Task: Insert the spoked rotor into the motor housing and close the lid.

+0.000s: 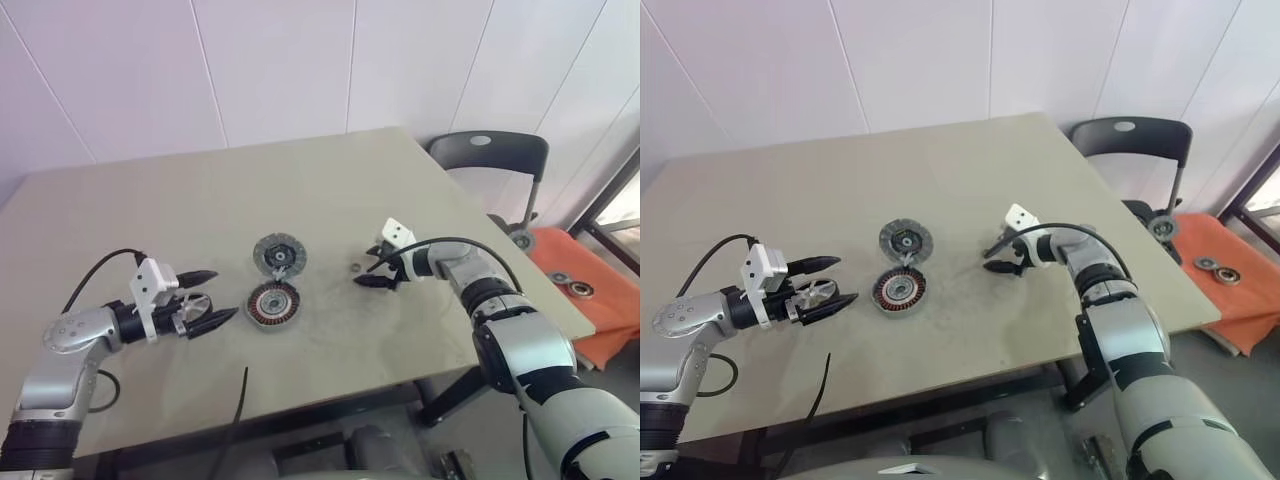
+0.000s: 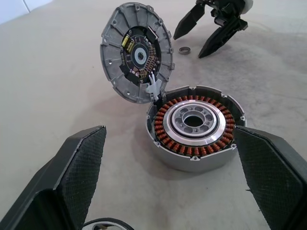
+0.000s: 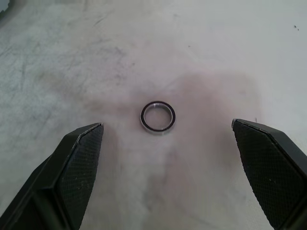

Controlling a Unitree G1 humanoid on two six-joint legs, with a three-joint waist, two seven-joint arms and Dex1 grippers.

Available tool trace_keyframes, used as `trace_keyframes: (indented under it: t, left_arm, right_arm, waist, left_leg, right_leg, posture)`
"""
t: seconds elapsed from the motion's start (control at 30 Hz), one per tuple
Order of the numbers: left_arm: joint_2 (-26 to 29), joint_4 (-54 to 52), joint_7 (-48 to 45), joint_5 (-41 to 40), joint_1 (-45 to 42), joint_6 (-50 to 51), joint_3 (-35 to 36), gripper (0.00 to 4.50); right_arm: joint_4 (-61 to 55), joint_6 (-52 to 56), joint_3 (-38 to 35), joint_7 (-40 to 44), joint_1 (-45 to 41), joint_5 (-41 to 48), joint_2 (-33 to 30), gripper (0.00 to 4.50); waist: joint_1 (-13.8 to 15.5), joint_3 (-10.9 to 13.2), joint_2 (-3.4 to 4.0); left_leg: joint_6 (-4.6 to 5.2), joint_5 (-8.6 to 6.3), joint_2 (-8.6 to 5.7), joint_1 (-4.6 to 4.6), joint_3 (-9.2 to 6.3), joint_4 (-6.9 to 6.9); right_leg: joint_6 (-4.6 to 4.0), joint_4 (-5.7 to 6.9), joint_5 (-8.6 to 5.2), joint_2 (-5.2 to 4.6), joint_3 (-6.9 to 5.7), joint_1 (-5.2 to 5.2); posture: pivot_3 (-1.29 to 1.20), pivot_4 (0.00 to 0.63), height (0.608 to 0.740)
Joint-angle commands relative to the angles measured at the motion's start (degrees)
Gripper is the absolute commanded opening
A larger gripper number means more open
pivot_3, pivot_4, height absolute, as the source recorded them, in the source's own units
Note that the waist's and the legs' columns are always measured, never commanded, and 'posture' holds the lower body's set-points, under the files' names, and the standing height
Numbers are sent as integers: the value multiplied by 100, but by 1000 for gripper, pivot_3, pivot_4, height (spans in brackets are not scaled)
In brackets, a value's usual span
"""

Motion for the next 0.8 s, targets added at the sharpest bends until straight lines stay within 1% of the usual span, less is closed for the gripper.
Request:
trace_keyframes:
  t: [0.03,0.33,0.6,0.77,0.8]
  left_arm:
    - [19,-244,55,-43,-8,-32,69,4490]
    - [4,-354,137,-51,120,-19,76,4490]
    - [31,-409,174,-74,203,-7,111,4490]
    - [26,-348,223,-52,128,-45,111,4490]
    - [14,-312,254,-44,76,-58,120,4499]
  right_arm:
    - [-33,-55,-123,-71,-70,47,107,4500]
    - [-41,-47,-135,-147,-3,-3,272,4500]
    - [-7,52,-136,-113,56,-42,157,4500]
    - [-14,254,-241,76,64,47,165,4500]
    - [-21,268,-253,106,68,49,168,4316]
  waist:
    - [6,0,0]
    - [10,0,0]
    - [14,0,0]
    - [19,0,0]
    - [20,0,0]
  left_leg:
    - [0,0,0,0,0,0]
    - [0,0,0,-1,-1,0]
    - [0,0,0,-1,-1,0]
    - [0,0,0,0,-1,0]
    - [0,0,0,0,-1,0]
  right_leg:
    - [0,0,0,0,0,0]
    - [0,-1,0,0,0,0]
    - [0,-1,0,0,0,1]
    - [0,-1,-1,0,0,2]
    - [0,-2,-1,0,0,1]
  posture:
    - [0,0,740]
    - [0,0,740]
    - [0,0,740]
    - [0,0,740]
    - [0,0,740]
